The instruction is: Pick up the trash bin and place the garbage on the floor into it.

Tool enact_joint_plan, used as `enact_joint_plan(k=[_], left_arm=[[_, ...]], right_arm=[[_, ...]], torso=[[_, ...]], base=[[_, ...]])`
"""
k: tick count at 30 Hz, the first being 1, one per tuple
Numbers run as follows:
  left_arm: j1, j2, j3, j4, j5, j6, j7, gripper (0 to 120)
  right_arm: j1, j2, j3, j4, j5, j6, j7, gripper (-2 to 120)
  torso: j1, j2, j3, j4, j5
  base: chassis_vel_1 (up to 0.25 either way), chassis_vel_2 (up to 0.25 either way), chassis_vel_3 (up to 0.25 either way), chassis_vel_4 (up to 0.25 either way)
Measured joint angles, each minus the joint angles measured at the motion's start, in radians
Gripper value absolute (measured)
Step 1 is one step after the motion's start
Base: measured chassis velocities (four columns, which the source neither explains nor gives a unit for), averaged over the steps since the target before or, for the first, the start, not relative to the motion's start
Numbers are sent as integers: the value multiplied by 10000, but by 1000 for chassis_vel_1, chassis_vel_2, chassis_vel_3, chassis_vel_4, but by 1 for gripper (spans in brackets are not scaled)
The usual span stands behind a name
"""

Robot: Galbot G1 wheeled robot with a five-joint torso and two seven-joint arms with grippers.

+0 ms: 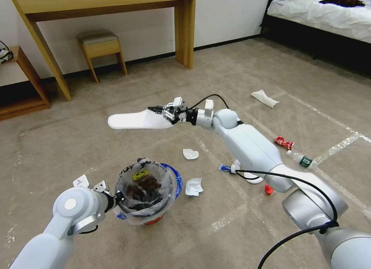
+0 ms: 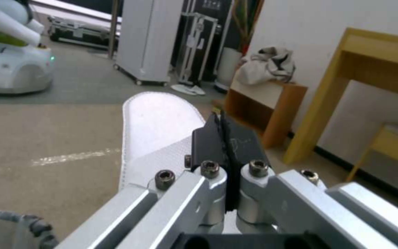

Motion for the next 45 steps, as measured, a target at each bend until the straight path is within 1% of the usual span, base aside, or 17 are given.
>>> enact_joint_plan(k=[15,24,34,45], left_arm=[[145,87,-281,-208,-149,-26,2,4],[89,106,-369,-250,-245,-66,2,4],[-25,64,-404,-214,-258,-147,-4,4],[-26,43,-573,-209,-306,-215,-36,4]], right_arm=[[-694,717,-136,-440,-524,213,-28,0],[-1261,1406,-2,-1090,-994,484,-162,0],[-1861,1608,54,-1056,-1244,571,-171,0],[-2487,1523,-24,-762,-1354,628,-179,0]], torso=[[0,-1,0,0,0],[0,0,0,1,0],[0,0,0,0,1],[-1,1,-1,0,1]], base=[[0,0,0,0],[0,0,0,0],[0,0,0,0],[0,0,0,0]])
